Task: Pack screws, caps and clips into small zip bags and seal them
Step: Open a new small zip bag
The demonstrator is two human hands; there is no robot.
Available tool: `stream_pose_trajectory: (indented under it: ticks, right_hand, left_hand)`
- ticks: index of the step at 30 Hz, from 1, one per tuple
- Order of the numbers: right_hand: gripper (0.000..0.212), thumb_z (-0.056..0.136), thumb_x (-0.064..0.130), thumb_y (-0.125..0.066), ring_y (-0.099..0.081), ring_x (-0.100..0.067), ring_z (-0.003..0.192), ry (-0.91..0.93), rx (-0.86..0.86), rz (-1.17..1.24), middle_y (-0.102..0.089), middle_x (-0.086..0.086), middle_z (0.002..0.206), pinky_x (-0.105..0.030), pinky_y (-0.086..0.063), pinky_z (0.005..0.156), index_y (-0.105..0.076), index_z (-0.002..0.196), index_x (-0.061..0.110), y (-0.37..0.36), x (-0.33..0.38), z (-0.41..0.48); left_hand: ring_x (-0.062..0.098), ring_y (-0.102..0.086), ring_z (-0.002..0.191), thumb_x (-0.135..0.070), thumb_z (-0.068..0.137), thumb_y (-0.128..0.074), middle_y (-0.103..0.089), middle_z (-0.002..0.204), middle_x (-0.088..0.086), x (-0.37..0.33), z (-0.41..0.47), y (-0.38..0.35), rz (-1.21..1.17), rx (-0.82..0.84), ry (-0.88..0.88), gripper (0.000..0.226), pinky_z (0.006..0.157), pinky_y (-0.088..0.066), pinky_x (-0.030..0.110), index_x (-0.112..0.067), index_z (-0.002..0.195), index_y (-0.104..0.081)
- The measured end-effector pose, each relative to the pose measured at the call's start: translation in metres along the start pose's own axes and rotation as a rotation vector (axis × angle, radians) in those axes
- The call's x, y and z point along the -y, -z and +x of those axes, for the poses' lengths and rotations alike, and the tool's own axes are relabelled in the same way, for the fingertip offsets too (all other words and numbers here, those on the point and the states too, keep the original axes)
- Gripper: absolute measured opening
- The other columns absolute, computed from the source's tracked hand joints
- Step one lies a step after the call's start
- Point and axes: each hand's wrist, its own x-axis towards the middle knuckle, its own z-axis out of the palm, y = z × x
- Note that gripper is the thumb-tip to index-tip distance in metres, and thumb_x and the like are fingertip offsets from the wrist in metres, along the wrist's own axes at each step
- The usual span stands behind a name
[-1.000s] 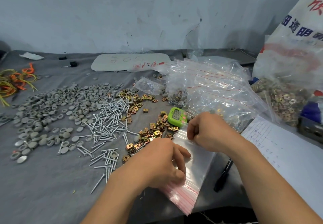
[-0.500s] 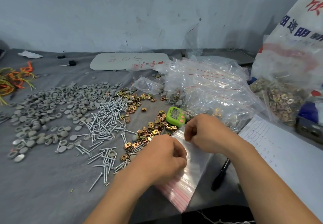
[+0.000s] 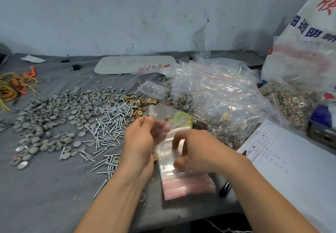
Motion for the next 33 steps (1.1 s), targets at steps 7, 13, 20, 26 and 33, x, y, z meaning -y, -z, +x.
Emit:
stream_pose_trajectory:
  ticks: [7,13,20,26,33]
  right_hand:
    - [0.009,0.081,0.015,-0.066,-0.068,-0.023,0.085,-0.030,0.059,-0.154,-0.073,-0.003,0.088,-0.035,-0.060,0.072,-0.072,0.087,0.016,-0.001,0.006,0.003]
    - [0.018,0.089,0.042,-0.075,-0.067,-0.001,0.078,0.030,-0.254,0.337,-0.073,0.013,0.089,-0.018,-0.050,0.064,-0.075,0.103,0.031,0.003,0.021,0.018]
    - [0.080,0.090,0.041,-0.077,-0.070,-0.017,0.094,0.019,-0.009,1.081,-0.068,-0.004,0.124,-0.037,-0.062,0.086,-0.033,0.158,0.036,-0.010,0.070,0.037]
    - [0.022,0.094,0.005,-0.071,-0.050,-0.016,0.063,0.062,0.066,1.222,-0.064,-0.003,0.071,-0.026,-0.043,0.062,-0.071,0.115,0.008,-0.010,0.085,0.046]
    - [0.033,0.096,0.040,-0.069,-0.064,-0.020,0.081,0.091,0.221,1.108,-0.075,-0.005,0.100,-0.033,-0.050,0.074,-0.072,0.126,0.025,-0.022,0.098,0.038]
  left_hand:
    - [0.003,-0.050,0.045,-0.017,0.104,-0.054,-0.058,0.059,-0.008,-0.038,0.017,0.043,-0.161,-0.294,-0.075,0.014,0.048,-0.041,0.015,-0.016,0.092,-0.060]
    - [0.005,-0.030,0.050,-0.027,0.093,-0.064,-0.043,0.070,-0.009,-0.054,0.027,0.068,0.149,-0.235,-0.002,0.006,0.044,-0.028,0.021,-0.022,0.095,-0.063]
    - [0.011,-0.055,0.053,-0.013,0.092,-0.062,-0.062,0.074,0.002,-0.056,0.016,0.065,0.121,0.103,0.115,0.010,0.059,-0.055,0.033,-0.009,0.092,-0.070]
    - [0.010,-0.059,0.064,-0.035,0.096,-0.055,-0.064,0.076,0.004,-0.066,0.013,0.091,0.090,0.185,0.023,0.034,0.052,-0.048,0.022,-0.013,0.101,-0.081]
    - [0.017,-0.058,0.071,-0.016,0.095,-0.063,-0.067,0.087,0.013,-0.070,0.009,0.120,0.369,0.363,-0.010,0.019,0.066,-0.048,0.026,-0.016,0.105,-0.079]
